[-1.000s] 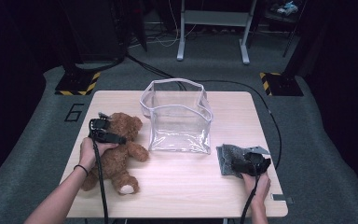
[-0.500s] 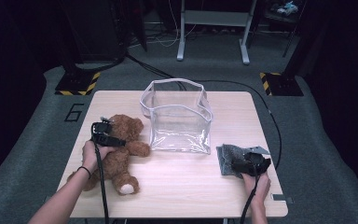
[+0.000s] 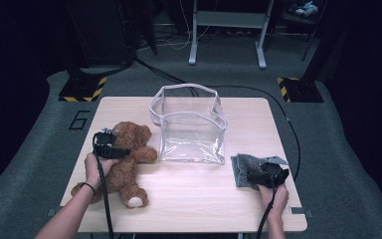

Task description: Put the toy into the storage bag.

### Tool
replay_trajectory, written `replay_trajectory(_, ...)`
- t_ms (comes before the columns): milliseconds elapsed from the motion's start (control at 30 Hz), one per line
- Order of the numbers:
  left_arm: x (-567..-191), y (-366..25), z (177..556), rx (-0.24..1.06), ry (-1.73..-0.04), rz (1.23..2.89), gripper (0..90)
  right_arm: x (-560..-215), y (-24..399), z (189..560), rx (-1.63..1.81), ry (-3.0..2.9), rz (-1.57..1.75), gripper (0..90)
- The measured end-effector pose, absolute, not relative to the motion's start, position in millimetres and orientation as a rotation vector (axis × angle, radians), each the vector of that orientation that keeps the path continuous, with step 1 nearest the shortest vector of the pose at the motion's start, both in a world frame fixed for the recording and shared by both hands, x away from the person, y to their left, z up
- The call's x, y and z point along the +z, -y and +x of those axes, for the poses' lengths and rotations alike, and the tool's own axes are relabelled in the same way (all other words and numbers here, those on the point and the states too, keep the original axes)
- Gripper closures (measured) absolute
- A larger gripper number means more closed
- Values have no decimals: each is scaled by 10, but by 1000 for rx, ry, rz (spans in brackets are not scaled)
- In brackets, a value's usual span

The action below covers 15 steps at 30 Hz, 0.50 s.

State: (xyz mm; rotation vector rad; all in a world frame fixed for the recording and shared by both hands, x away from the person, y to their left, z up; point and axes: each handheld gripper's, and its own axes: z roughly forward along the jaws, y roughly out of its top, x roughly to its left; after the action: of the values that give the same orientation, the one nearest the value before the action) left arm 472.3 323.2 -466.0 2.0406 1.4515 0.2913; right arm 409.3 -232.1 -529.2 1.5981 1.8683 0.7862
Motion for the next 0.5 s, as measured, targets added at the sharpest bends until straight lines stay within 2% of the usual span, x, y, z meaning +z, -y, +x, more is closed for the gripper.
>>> replay_trajectory(500, -4186, -3310, 4574, 393, -1363, 1901, 520, -5291, 2320, 4092, 786, -1867, 1598, 0)
